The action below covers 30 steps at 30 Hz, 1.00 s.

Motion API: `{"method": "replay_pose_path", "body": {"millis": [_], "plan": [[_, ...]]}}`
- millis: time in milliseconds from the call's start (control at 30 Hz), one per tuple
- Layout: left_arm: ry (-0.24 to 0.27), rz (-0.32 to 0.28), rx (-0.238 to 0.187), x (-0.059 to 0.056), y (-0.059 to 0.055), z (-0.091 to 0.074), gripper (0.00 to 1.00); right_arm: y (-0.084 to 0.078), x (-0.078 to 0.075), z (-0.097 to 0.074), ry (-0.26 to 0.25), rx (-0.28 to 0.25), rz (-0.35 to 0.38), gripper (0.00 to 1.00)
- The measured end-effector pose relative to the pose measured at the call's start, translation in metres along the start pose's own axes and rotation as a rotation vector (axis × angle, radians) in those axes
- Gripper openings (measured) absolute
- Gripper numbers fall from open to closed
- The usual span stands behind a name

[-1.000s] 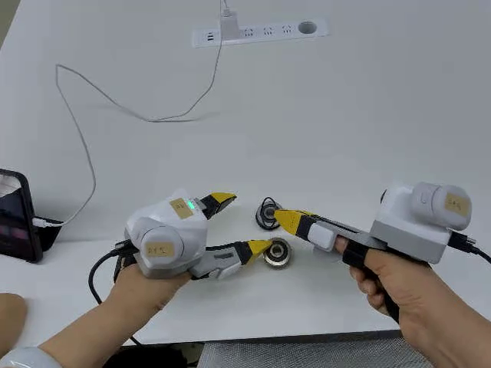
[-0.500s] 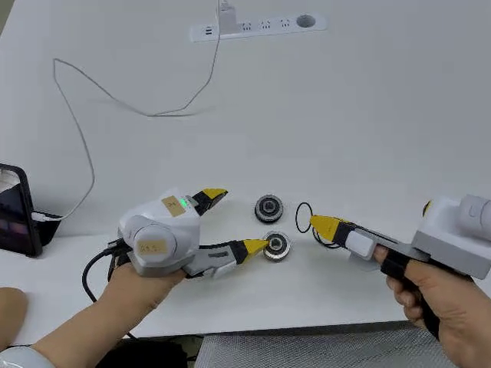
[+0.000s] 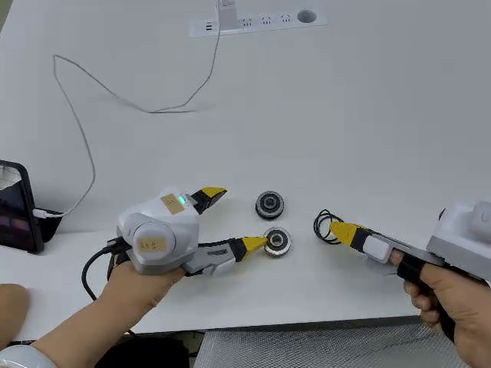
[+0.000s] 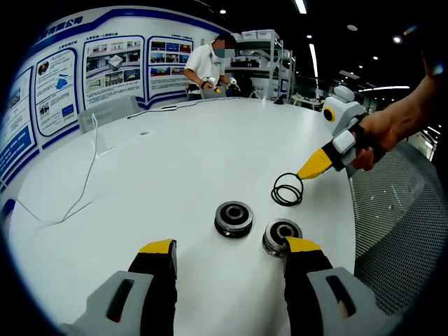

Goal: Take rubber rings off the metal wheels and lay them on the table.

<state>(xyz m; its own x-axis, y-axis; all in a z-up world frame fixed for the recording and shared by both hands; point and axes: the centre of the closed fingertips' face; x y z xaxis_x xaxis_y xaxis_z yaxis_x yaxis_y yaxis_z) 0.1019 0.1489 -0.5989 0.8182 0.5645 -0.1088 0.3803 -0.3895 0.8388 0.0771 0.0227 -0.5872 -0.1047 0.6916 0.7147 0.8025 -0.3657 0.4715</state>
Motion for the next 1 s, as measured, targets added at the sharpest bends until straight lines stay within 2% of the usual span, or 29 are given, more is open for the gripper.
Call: {"method": "replay_pose_path", "body": {"millis": [233, 500, 700, 867, 1000], "plan": [[-0.002, -0.003, 0.005, -0.002, 0.0, 0.0, 0.62, -0.002, -0.009, 0.0, -0.047, 0.008, -0.048, 0.04], [-0.004, -0.003, 0.005, -0.001, 0.001, 0.001, 0.61, -0.006, -0.018, 0.0, -0.118, 0.041, -0.197, 0.12], [-0.007, -0.002, 0.004, -0.001, 0.001, 0.002, 0.6, -0.005, -0.022, -0.002, -0.133, 0.048, -0.213, 0.16], [-0.008, 0.0, 0.007, -0.001, 0.001, 0.001, 0.6, -0.004, -0.03, -0.007, -0.173, 0.053, -0.275, 0.18], [-0.009, -0.001, 0.003, -0.002, 0.002, 0.002, 0.59, 0.0, -0.026, -0.007, -0.168, 0.04, -0.288, 0.19]]}}
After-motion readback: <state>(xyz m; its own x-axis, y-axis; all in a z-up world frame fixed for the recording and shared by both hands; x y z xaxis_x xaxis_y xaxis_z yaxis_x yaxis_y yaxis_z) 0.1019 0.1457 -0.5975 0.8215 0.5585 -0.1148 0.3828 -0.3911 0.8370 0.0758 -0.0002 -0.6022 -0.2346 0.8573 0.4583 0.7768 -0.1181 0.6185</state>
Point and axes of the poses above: the centre of the closed fingertips' face, and the gripper's own axes: z roughly forward along the fingers, x roughly to its left, y roughly out of its top, and after that the axes turned 6 degrees about -y, right-handed
